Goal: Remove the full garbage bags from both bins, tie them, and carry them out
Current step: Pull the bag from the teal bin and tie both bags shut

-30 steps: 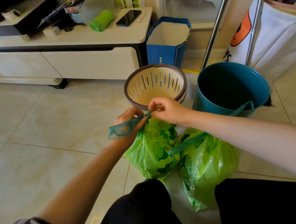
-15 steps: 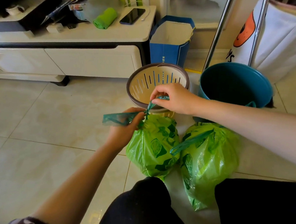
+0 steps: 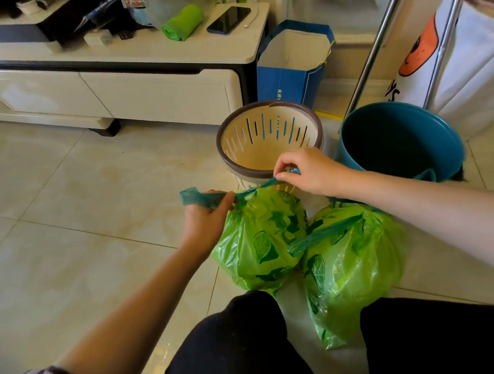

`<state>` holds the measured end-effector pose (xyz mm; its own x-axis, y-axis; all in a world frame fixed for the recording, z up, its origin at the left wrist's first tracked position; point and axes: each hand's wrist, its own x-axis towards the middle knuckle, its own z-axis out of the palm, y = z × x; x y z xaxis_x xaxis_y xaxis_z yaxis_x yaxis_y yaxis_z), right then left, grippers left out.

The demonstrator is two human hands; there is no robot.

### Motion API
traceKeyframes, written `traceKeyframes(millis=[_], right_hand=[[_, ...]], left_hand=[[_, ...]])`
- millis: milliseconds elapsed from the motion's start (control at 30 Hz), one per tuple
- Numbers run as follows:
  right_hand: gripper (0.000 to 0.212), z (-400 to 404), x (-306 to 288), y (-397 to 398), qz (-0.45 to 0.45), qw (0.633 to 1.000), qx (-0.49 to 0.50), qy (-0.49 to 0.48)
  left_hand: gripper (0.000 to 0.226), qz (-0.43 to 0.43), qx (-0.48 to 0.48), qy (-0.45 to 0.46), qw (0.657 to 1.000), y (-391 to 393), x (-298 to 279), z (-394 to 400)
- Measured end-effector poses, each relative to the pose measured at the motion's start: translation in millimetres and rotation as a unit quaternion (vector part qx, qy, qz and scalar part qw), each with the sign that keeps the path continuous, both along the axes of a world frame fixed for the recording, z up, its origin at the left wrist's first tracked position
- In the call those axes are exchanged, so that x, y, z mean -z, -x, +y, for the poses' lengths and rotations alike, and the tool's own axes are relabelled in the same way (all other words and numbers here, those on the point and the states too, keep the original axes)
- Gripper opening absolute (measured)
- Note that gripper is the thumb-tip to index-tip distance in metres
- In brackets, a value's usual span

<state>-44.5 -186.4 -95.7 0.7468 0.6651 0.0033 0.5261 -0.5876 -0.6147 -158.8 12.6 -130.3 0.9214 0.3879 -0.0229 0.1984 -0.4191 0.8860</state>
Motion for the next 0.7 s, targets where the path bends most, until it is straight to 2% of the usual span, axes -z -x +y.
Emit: traceKeyframes(millis=[167,467,700], right_hand=[[0.011,-9,18,0,0.011,0.998,-0.007,0.069],[0.011,-17,28,-8,0.012,0.992,0.012,0.122],[0.012,-20,25,-8,0.023,0.992,0.049,0.114]], left_hand=[[0.015,0.066,0.035,-0.03,0.997,9,17,7],[0.02,0.106,0.053,-0.062,0.991,19,25,24],[0.013,0.112,0.028,-0.023,0.993,19,19,24]])
